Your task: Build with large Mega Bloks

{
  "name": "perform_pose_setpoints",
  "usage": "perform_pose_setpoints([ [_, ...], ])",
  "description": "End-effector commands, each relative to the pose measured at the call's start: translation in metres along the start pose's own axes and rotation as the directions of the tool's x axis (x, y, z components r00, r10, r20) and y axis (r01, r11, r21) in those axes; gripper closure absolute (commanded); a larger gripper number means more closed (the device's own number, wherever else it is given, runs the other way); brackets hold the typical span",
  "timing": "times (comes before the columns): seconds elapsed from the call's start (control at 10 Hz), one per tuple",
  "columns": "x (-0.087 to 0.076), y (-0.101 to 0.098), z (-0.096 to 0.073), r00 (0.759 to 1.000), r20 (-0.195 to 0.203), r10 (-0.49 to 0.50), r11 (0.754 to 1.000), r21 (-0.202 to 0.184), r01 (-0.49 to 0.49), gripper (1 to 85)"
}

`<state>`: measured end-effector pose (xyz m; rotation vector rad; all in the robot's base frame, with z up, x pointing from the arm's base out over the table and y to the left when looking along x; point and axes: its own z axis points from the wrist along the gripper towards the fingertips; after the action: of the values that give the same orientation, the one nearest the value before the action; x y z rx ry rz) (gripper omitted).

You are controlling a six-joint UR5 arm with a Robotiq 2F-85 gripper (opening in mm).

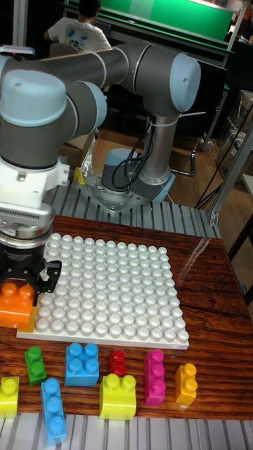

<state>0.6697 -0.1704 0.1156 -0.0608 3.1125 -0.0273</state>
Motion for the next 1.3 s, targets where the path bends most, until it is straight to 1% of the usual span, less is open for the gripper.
perform_pose_setpoints([
  [0.0, 0.007, 0.019, -0.001, 0.999, 0.014, 0.042, 0.999, -0.001, -0.042, 78.3],
  [0.4, 0.008, 0.024, 0.001, 0.998, 0.022, 0.057, 0.998, 0.008, -0.057, 82.3],
  [0.6, 0.008, 0.022, 0.001, 0.999, 0.017, 0.034, 0.999, 0.016, -0.034, 84.7],
  [0.8, 0.009, 0.028, 0.001, 1.000, 0.014, -0.007, 1.000, -0.005, 0.007, 84.7],
  [0.9, 0.008, 0.028, 0.001, 1.000, 0.017, -0.017, 1.000, -0.006, 0.017, 84.7],
  [1.1, 0.003, 0.031, 0.001, 0.998, 0.038, -0.041, 0.999, -0.016, 0.042, 84.7],
  [1.2, 0.002, 0.032, 0.001, 0.998, 0.039, -0.055, 0.998, -0.019, 0.055, 84.7],
])
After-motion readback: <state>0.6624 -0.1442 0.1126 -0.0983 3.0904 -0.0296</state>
